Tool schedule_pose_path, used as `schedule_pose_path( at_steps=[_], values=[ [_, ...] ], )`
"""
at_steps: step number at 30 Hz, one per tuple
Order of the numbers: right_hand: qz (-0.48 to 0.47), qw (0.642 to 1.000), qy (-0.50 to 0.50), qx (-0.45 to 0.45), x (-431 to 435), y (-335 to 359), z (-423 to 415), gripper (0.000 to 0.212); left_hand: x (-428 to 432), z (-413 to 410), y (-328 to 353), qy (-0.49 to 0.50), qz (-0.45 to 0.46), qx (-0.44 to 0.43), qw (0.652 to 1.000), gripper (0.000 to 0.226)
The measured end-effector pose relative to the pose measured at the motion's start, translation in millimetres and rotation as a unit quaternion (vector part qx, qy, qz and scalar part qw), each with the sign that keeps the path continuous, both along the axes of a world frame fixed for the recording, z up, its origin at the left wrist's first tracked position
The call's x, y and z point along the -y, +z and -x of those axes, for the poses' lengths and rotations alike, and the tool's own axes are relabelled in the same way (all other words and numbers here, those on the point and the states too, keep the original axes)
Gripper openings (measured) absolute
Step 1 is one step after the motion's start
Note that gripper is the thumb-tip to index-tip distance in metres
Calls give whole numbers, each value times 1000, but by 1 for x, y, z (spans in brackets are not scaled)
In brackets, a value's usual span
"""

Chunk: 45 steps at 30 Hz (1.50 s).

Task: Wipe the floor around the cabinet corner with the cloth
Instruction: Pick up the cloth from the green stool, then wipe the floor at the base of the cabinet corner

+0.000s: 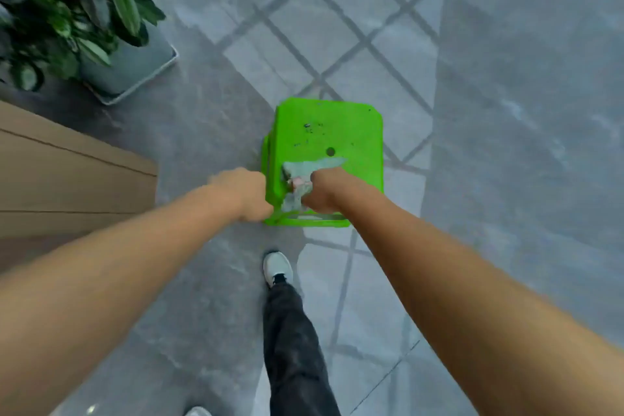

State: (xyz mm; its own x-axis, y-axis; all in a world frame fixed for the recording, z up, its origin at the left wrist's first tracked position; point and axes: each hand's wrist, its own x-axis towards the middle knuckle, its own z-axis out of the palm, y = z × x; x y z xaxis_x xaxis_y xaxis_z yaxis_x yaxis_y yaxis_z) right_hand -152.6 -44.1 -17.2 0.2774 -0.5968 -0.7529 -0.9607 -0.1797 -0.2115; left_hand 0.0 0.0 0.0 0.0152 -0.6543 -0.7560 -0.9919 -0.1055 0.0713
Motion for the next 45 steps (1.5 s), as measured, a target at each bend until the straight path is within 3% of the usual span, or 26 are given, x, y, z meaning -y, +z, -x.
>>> schedule_pose_path(
  at_steps=[3,5,9,14,17,20,22,25,27,30,35,38,39,40,43,45],
  values=[
    [48,998,-47,-10,21,-71,14,62,20,14,-74,64,63,-41,995,46],
    [86,996,-15,-29,28,-114,21,72,25,27,-117,116,95,-83,985,52],
    [206,976,-12,74,11,-181,21,55,15,37,-194,214,152,-177,949,60],
    [313,912,-133,228,-56,-215,-10,42,-45,16,-234,339,279,-337,833,46],
    [280,912,-57,293,-113,-224,-42,46,-117,-12,-252,461,248,-334,784,39],
    [144,938,46,312,-178,-245,-71,40,-211,-40,-278,649,115,-331,676,37],
    [21,957,67,283,-213,-271,-85,47,-275,-54,-299,710,16,-310,632,34],
    [-92,961,88,247,-243,-315,-118,55,-331,-79,-333,748,-38,-286,597,32],
    [-101,959,111,239,-248,-346,-149,52,-341,-103,-355,761,-34,-286,581,35],
    [-78,957,149,237,-237,-395,-203,48,-336,-145,-397,776,0,-282,564,62],
    [-22,935,256,243,-181,-476,-305,46,-284,-210,-481,794,90,-284,531,41],
    [65,927,252,269,-130,-527,-368,48,-241,-255,-537,802,181,-319,472,31],
    [90,925,244,278,-115,-544,-385,49,-232,-267,-557,796,206,-321,471,32],
    [111,921,244,283,-102,-561,-398,51,-229,-277,-576,778,229,-300,502,38],
    [145,916,234,292,-81,-611,-415,62,-254,-296,-633,619,295,-82,723,69],
    [140,922,208,296,-87,-641,-419,69,-286,-300,-664,530,291,34,795,94]
  ],
)
